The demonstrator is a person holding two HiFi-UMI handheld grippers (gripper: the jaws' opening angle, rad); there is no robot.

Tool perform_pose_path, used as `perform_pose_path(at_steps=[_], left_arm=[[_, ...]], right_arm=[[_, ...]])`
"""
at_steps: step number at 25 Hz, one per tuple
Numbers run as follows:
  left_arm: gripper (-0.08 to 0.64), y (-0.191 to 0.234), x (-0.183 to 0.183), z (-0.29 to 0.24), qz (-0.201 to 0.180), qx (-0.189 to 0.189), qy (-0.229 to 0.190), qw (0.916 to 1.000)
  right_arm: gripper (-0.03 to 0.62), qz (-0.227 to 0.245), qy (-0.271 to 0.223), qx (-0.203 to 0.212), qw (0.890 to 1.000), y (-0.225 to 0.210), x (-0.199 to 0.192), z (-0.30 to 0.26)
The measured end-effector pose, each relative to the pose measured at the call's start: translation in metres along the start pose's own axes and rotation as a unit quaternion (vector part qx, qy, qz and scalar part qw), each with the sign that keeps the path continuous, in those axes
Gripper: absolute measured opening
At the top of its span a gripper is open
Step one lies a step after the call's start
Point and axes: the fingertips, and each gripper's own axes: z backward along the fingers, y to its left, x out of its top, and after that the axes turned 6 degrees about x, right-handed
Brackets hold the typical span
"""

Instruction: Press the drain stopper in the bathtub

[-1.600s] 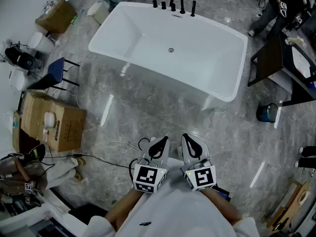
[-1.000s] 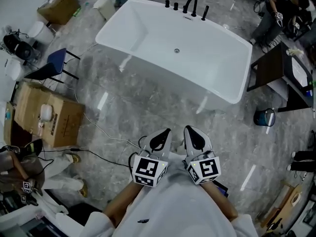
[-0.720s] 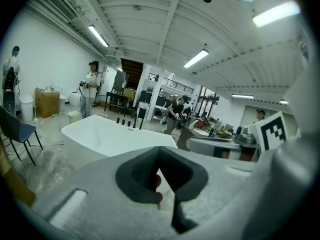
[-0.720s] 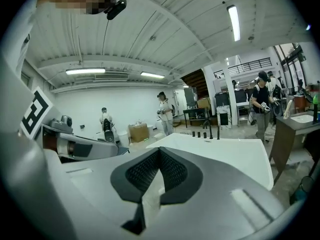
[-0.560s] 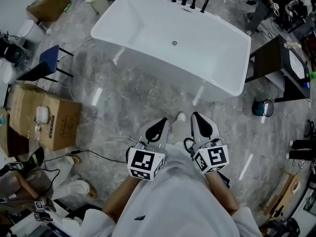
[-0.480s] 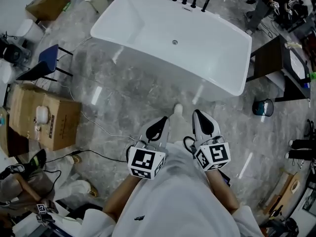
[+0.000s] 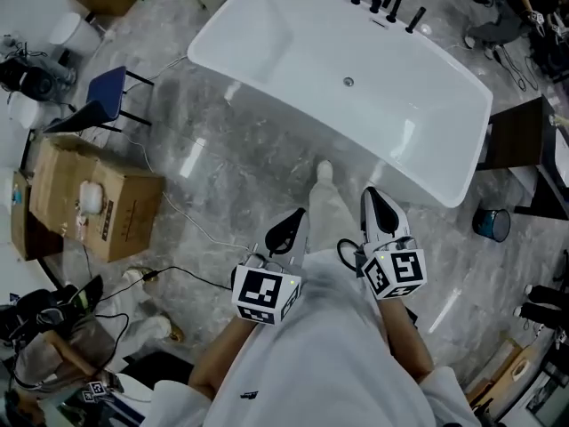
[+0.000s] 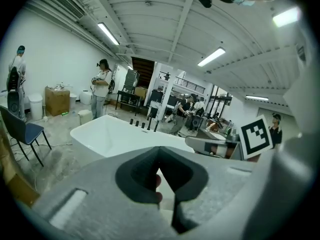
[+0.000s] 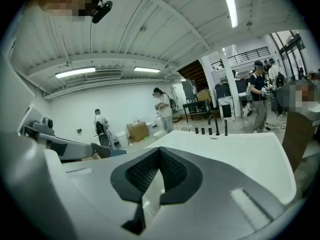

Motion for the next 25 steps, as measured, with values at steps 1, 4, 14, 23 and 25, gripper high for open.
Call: perform_pose_path(at_steps=[1,4,14,23,25], left_arm=[[-0.002,0.006,0.006,-0.013,0.002,0.006,0.003,1.0000],[-0.002,0.021,0.027,-0.054,0.006,0.017,0.015,0.9997],[-0.002,0.051,0.106,-0.221,-0.005,0.043,0.072,0.9965],[-0.002,0.105,0.135,-0.250,0.015,0.069,0.083,0.9940],[-0.002,0.101,0.136,-0.268,0.017,0.077,0.085,0.9933]], right_arm=[[-0.005,-0.002,0.004,0.005,1.000,-0.009,0.003,-0.016],[-0.005,-0.009,0.015,0.020,1.000,-0.034,0.018,-0.059],[-0.003,-0.031,0.030,0.066,0.997,-0.144,0.099,-0.204],[-0.003,-0.016,0.075,0.040,0.996,-0.176,0.103,-0.284],[-0.003,-0.014,0.083,0.045,0.995,-0.198,0.100,-0.294]])
